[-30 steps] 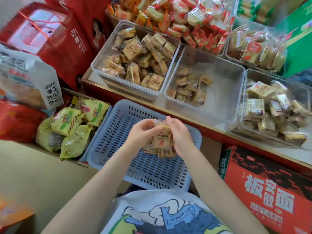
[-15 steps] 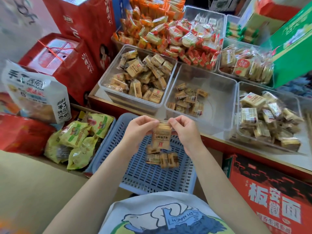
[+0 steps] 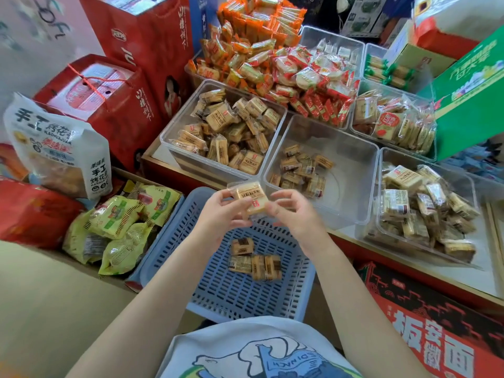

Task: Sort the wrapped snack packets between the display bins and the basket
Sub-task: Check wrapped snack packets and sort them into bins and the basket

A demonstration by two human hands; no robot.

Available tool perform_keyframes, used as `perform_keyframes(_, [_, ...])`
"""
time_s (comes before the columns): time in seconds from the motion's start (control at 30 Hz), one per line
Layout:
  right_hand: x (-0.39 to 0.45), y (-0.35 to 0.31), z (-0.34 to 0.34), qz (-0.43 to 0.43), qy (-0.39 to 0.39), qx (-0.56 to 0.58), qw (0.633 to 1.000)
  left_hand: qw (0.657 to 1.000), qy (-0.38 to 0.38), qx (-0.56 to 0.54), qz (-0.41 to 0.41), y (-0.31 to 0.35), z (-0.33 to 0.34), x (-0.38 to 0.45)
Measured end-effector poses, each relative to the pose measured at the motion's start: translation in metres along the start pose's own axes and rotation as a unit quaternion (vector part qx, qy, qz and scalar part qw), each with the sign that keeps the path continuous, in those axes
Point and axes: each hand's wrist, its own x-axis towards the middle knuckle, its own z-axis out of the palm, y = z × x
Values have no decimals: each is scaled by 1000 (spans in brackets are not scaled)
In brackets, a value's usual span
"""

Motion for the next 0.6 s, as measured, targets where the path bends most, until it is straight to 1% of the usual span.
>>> perform_keyframes(0.07, [-4, 1, 1, -2, -1, 10, 1000, 1000, -6, -10, -3, 2, 0, 2])
perform_keyframes(0.13, [-5, 0, 1, -1, 22, 37, 999, 1000, -9, 2, -11, 3, 5, 2])
perform_keyframes(0.2, [-5, -2, -2, 2, 34, 38, 999, 999, 3, 42, -18, 2, 9, 2])
perform_keyframes(0.27, [-4, -4, -6, 8, 29, 50, 998, 989, 0, 145, 34, 0, 7, 2])
perform_keyframes(0.33, [-4, -5, -12, 21, 17, 71, 997, 969, -52, 220, 97, -1, 6, 1])
perform_keyframes(0.37, [-4, -5, -15, 30, 8, 82, 996, 961, -77, 240, 115, -1, 9, -1])
perform_keyframes(0.43, [-4, -4, -20, 51, -18, 105, 993, 959, -80, 234, 139, -1, 14, -2])
perform_keyframes(0.5, [-3, -5, -24, 62, -34, 115, 991, 968, -63, 198, 143, 1, 21, -2])
perform_keyframes(0.6, [-1, -4, -31, 38, -31, 103, 993, 967, -46, 208, 143, 3, 27, -1])
